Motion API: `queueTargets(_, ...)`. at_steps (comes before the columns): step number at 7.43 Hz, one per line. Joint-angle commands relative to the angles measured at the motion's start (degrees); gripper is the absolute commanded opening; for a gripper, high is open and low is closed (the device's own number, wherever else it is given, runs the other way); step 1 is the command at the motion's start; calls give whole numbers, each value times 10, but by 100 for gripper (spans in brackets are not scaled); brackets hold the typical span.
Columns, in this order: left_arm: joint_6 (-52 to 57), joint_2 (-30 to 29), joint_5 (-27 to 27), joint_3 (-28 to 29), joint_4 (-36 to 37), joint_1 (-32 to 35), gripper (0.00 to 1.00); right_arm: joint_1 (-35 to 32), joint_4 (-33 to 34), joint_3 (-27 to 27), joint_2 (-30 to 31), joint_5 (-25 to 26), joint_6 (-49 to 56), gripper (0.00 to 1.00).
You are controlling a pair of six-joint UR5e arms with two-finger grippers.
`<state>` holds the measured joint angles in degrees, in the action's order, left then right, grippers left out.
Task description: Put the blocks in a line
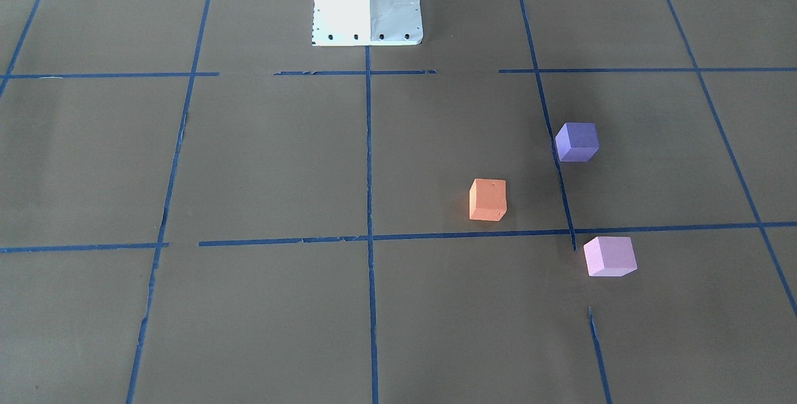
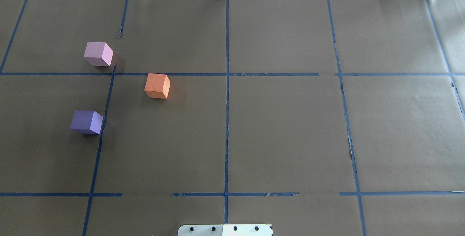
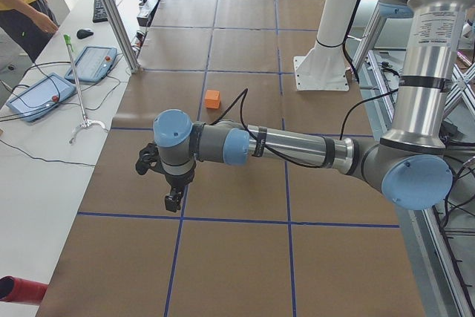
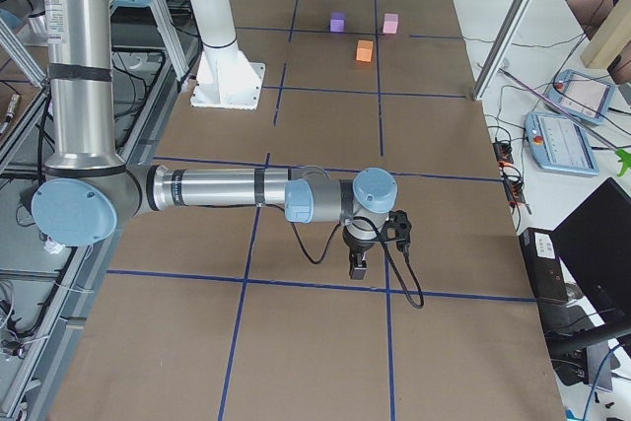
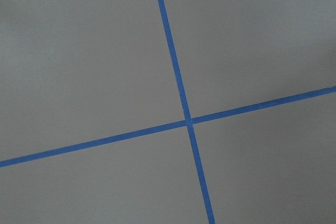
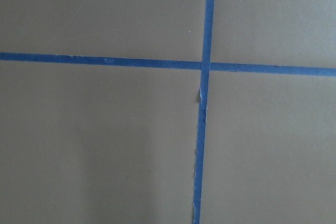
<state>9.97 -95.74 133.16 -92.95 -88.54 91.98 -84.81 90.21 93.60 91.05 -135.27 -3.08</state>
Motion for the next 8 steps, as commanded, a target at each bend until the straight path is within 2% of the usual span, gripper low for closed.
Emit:
queueTargets(1,2,7,-8,-39,-1,2,100,0,0,0,0,0,0,100)
queueTargets(5,6,10,0,-23,-3,0,100,0,1,0,0,0,0,100)
queueTargets(6,-3,10,-2,-36,-29,-1,100,0,1,0,0,0,0,100)
queueTargets(7,-73,4,0,-36,-44,-15,100,0,0,0,0,0,0,100)
queueTargets(8,-175,-10,-1,-38,-97,-79,100,0,0,0,0,0,0,100)
